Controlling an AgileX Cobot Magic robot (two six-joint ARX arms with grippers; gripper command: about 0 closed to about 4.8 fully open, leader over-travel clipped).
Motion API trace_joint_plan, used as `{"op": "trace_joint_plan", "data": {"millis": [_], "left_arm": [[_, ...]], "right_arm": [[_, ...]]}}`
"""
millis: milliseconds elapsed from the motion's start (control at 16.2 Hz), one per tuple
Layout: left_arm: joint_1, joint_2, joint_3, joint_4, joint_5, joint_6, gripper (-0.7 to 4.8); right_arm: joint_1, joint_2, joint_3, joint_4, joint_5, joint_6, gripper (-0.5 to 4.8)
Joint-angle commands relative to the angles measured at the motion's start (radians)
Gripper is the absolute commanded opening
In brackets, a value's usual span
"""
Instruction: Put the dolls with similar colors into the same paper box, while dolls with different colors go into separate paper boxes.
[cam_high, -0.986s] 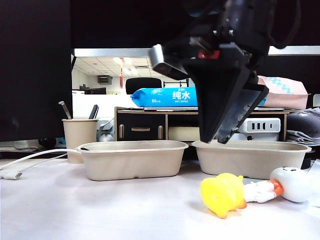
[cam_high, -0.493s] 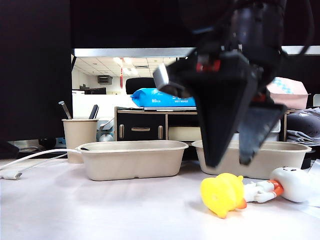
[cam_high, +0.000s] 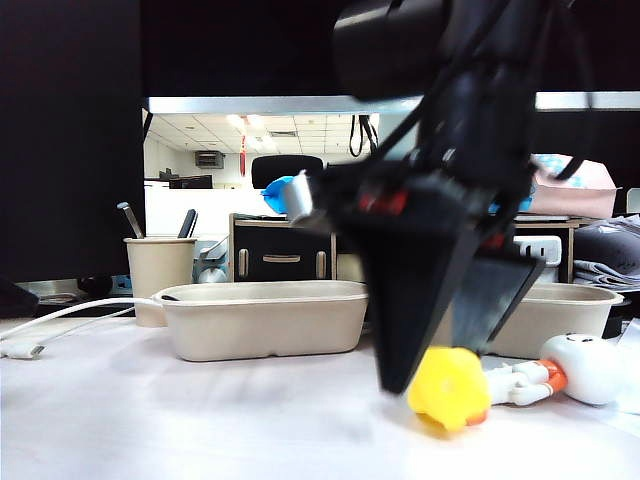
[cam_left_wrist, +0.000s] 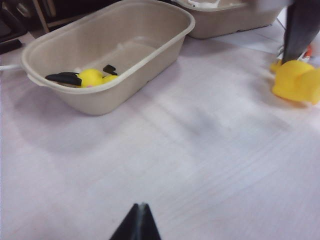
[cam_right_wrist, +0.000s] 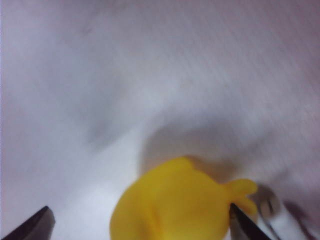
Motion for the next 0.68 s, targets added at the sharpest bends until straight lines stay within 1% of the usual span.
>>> {"op": "trace_joint_plan", "data": {"millis": [62, 123, 185, 308, 370, 493, 555, 678], "left_arm": [[0.001, 0.002, 0.001, 0.010, 0.003, 0.001, -0.05], [-0.002, 0.002, 0.001, 0.010, 0.003, 0.001, -0.05], [-0.026, 0.002, 0.001, 0.010, 0.000, 0.001, -0.05], [-0.083, 0.002, 0.001, 0.010, 0.000, 0.001, -0.05], [-0.114, 0.002, 0.001, 0.010, 0.000, 0.001, -0.05], [-0.182, 0.002, 0.001, 0.010, 0.001, 0.001, -0.05], [-0.209, 0.002, 0.001, 0.010, 0.001, 0.001, -0.05], [-0.244, 0.002, 0.001, 0.010, 0.001, 0.001, -0.05]], "right_arm": [[0.003, 0.034, 0.000, -0.003, 0.002, 0.008, 4.79], [0.003, 0.044, 0.000, -0.008, 0.002, 0.008, 4.79], [0.004, 0.049, 0.000, -0.004, 0.002, 0.008, 4.78], [0.008, 0.049, 0.000, 0.008, 0.005, 0.008, 3.79], [0.008, 0.049, 0.000, 0.008, 0.004, 0.008, 3.44], [0.008, 0.049, 0.000, 0.004, 0.005, 0.008, 3.29], [0.008, 0.049, 0.000, -0.004, 0.005, 0.008, 3.09], [0.008, 0.049, 0.000, -0.008, 0.005, 0.008, 2.86]]}}
